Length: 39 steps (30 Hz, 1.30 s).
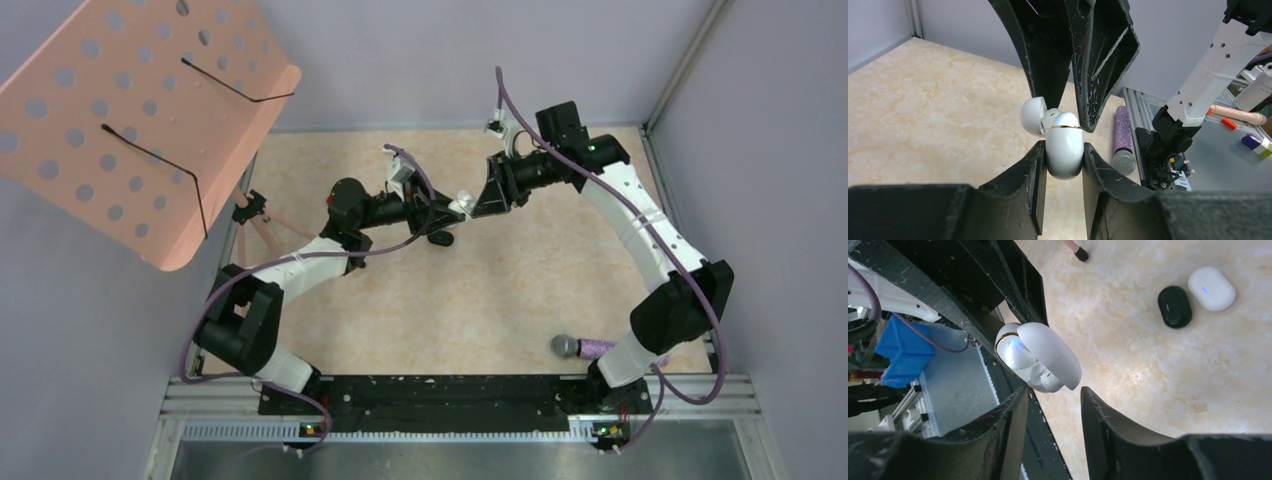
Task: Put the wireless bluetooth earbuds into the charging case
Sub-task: Adjust the earbud with the charging case.
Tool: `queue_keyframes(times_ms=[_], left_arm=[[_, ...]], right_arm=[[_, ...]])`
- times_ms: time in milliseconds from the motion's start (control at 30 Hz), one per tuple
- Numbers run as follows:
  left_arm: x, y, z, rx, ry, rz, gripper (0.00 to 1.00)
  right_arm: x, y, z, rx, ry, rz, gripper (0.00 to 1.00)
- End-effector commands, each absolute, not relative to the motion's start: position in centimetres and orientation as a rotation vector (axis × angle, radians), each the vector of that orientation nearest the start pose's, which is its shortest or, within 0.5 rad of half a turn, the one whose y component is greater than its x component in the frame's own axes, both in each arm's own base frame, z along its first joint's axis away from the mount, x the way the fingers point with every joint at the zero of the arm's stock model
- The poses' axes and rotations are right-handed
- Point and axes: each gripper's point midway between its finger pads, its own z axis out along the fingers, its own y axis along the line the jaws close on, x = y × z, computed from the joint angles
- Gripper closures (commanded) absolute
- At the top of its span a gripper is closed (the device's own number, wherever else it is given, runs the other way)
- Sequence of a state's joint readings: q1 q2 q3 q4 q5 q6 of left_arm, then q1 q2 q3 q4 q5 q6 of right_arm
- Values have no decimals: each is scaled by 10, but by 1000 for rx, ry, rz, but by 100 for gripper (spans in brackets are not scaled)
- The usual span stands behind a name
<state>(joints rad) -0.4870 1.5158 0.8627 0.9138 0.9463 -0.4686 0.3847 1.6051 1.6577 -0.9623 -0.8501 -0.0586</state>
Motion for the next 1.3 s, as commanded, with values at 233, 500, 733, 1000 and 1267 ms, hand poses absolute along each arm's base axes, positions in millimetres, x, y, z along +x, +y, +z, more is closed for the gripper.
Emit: queue_keyframes(times_ms=[233, 500, 733, 1000, 1267], left_arm=[[281, -324, 309, 937, 1185, -1414, 100], [266, -319, 310, 1030, 1164, -1468, 100], [264, -319, 313, 1051, 1169, -1532, 100], [261, -319, 318, 1083, 1151, -1545, 100], [258, -321, 321, 1112, 1147, -1580, 100]], right_arm=[[286, 245, 317, -908, 2052, 1145, 43], [285, 247, 332, -979, 1943, 1235, 44], [279, 255, 337, -1033, 1883, 1344, 49], [271, 260, 331, -1079, 1868, 1341, 47], [271, 268, 320, -1087, 1879, 1373, 62]])
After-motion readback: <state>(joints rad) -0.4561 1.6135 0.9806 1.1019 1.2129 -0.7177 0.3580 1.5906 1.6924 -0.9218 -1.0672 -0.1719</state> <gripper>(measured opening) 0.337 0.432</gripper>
